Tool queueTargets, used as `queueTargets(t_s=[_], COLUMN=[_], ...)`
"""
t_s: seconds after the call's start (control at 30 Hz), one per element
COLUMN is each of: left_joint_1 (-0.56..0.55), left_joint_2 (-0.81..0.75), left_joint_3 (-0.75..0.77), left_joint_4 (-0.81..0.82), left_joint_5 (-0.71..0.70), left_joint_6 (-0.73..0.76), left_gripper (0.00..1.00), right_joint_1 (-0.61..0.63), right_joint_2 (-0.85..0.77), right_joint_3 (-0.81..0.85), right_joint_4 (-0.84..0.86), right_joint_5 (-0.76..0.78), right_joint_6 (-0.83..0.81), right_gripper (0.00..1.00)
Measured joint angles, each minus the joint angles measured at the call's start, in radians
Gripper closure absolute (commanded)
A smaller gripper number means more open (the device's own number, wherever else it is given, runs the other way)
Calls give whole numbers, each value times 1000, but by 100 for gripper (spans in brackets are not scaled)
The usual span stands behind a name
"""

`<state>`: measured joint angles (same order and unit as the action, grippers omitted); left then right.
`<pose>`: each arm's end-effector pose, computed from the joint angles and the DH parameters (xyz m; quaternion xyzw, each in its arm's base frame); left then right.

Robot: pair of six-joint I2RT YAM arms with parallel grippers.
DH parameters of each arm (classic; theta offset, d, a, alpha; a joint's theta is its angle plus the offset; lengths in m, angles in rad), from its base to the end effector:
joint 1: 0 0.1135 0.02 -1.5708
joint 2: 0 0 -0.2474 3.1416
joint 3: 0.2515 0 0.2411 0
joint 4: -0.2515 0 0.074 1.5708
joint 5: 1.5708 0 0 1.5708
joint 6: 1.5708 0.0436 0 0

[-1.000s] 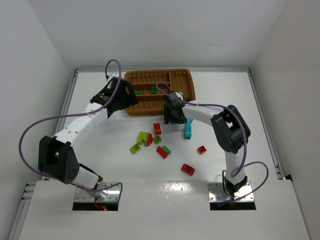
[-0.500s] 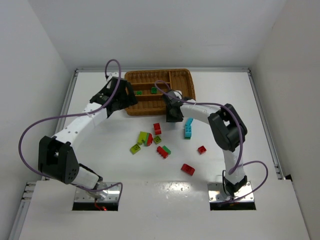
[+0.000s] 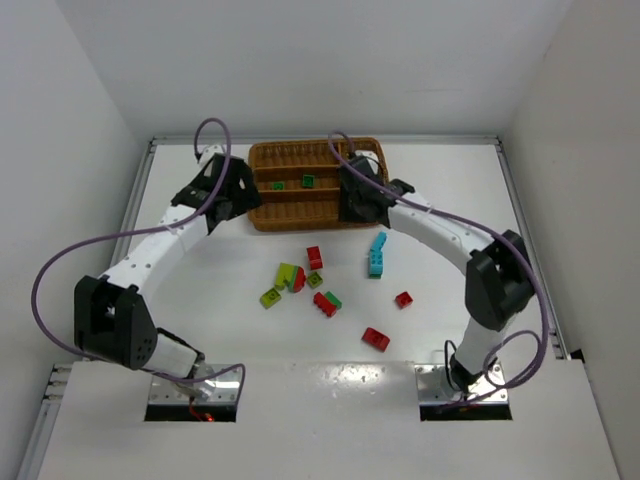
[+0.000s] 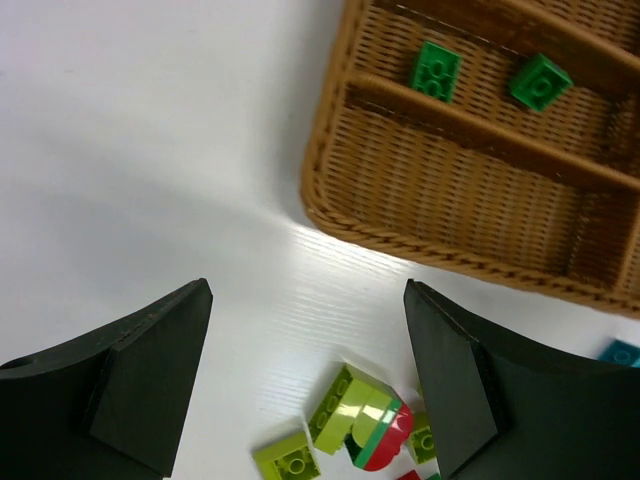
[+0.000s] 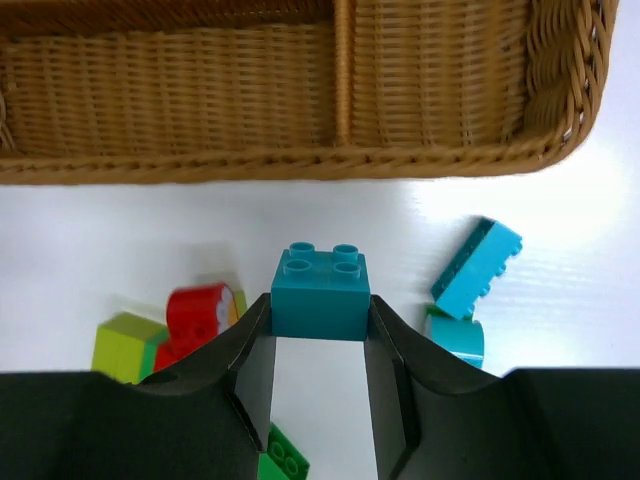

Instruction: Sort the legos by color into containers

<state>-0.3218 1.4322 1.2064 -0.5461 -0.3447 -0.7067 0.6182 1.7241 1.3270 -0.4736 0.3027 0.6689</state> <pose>0.2981 -0.0838 0.2845 -0.2391 0.8781 -0.0509 0.4113 0.3097 0.2043 0.2346 0.0752 0.9270 0.0901 0.3562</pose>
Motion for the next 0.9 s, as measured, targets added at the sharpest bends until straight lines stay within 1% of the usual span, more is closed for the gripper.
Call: queueTargets(t_s=[0.23,0.27,0.37,0.47,0.5,0.6,0.7,0.8,0.83,0.87,0.9], left_joint_1=[83,89,98,99,99,99,99,99,99,99,99], left_joint_2=[-21,-24,-34,-39,-40,-41,-41,-42,-42,-42,-42], left_joint_3=[-29,-33,-40,-40,-40,-40,-40,-41,-41,-41,-41], left_joint_4=[-24,-25,-32,-33,-34,-34,-35,-36,-36,-37,-37], left_joint_5=[-11,-11,-10,-6,-4,2,9,13,16,18,19], left_joint_6=[-49,-54,-61,-62,-62,-62,-62,-61,-60,-58,-57], left_gripper=[16,16,16,16,16,16,16,16,16,16,16], right_joint_1=[2,2,2,3,5,10,14,14,14,12,11], right_joint_2=[270,303,391,473,498,537,500,369,309,236,164], right_joint_3=[317,346,416,509,544,613,577,412,345,259,188], right_joint_4=[-19,-17,-23,-48,-57,-75,-72,-36,-35,-20,-30], right_joint_5=[-40,-47,-72,-101,-110,-120,-98,-61,-47,-28,-7], right_joint_6=[-24,-26,-32,-33,-34,-40,-41,-40,-40,-40,-37], right_gripper=[66,66,62,34,23,23,25,25,23,15,15])
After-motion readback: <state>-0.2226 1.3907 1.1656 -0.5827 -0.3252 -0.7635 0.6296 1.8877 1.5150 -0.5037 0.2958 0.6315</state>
